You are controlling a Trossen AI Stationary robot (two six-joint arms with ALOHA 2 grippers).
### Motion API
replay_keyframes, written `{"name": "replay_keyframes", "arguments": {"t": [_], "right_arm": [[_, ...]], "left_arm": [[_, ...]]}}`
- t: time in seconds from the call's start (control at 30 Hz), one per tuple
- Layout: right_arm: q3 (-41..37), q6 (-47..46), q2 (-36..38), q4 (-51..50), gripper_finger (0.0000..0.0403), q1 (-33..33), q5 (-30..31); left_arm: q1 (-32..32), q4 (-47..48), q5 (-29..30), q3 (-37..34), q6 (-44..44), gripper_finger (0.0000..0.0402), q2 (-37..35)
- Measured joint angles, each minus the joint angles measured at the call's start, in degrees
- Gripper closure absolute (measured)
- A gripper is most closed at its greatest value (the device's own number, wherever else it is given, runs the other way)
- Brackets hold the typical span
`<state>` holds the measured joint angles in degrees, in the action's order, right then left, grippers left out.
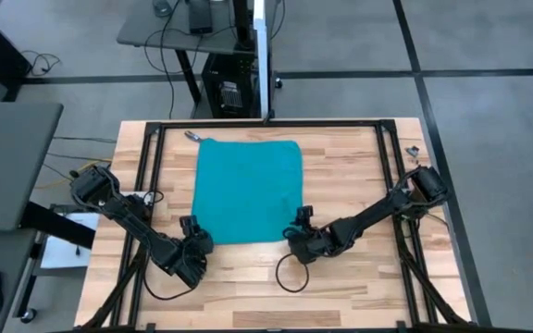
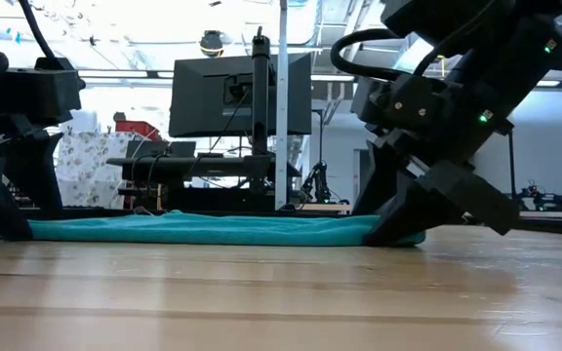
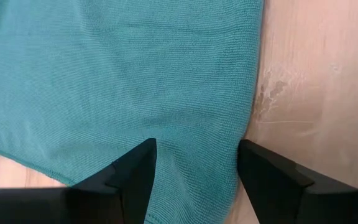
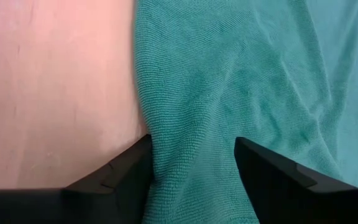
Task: Roll towel
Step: Roll the blue towel
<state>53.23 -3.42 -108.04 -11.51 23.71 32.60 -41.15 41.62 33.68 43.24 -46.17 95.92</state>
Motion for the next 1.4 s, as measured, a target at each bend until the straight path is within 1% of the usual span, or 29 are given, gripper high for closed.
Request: {"name": "replay_keyframes", "arguments": {"t": [0.37, 0.43, 0.5, 0.57, 0.67, 0.7, 0.73, 0.8, 0.83, 0.97, 1.1, 1.27, 1.33, 1.4], "right_arm": [[-0.02, -0.66, 0.04, 0.01, 0.0191, -0.36, -1.26], [-0.04, -1.45, 0.04, -0.02, 0.0196, -0.34, -1.55], [-0.04, -1.51, 0.06, 0.00, 0.0208, -0.36, -2.32], [-0.04, -1.53, 0.04, 0.04, 0.0231, -0.36, -2.68], [-0.04, -2.32, 0.02, 0.13, 0.0287, -0.34, -4.13], [-0.04, -3.35, 0.02, 0.10, 0.0310, -0.34, -5.35], [-0.04, -4.90, 0.04, 0.06, 0.0333, -0.36, -6.74], [-0.02, -7.62, 0.10, -0.13, 0.0380, -0.40, -9.44], [-0.01, -9.07, 0.16, -0.24, 0.0390, -0.28, -10.13], [-0.16, -15.87, 1.90, -0.93, 0.0397, 0.24, -12.66], [-0.32, -19.50, 4.64, -1.81, 0.0400, 0.44, -18.71], [-0.37, -20.79, 7.34, -2.99, 0.0401, 0.71, -26.94], [-0.31, -21.73, 7.87, -3.33, 0.0401, 1.03, -27.96], [-0.31, -22.50, 7.88, -3.50, 0.0402, 1.17, -27.95]], "left_arm": [[-0.37, -0.67, 0.16, -0.74, 2.02, 0.0195, -0.04], [-0.63, -0.76, 0.23, -0.74, 2.08, 0.0203, -0.02], [-0.68, -1.06, -0.09, -0.74, 2.16, 0.0228, 0.04], [-0.68, -1.61, -0.71, -0.74, 2.21, 0.0272, 0.08], [-0.74, -2.69, -2.26, -0.74, 2.29, 0.0361, 0.13], [-0.74, -3.09, -2.85, -0.74, 2.19, 0.0380, 0.13], [-0.74, -3.58, -3.13, -0.76, 1.65, 0.0389, 0.13], [-0.83, -4.15, -3.43, -0.78, 0.47, 0.0392, 0.12], [-1.08, -4.17, -3.46, -0.80, -0.63, 0.0396, 0.11], [-1.38, -2.83, -5.58, 0.09, -4.02, 0.0400, 0.08], [-1.53, -3.04, -7.45, 1.04, -5.41, 0.0401, -2.41], [-1.43, -3.81, -15.19, 1.07, -7.01, 0.0402, -8.51], [-1.30, -4.40, -17.46, 1.09, -6.89, 0.0402, -10.57], [-1.30, -4.66, -17.45, 1.12, -6.99, 0.0402, -12.12]]}}
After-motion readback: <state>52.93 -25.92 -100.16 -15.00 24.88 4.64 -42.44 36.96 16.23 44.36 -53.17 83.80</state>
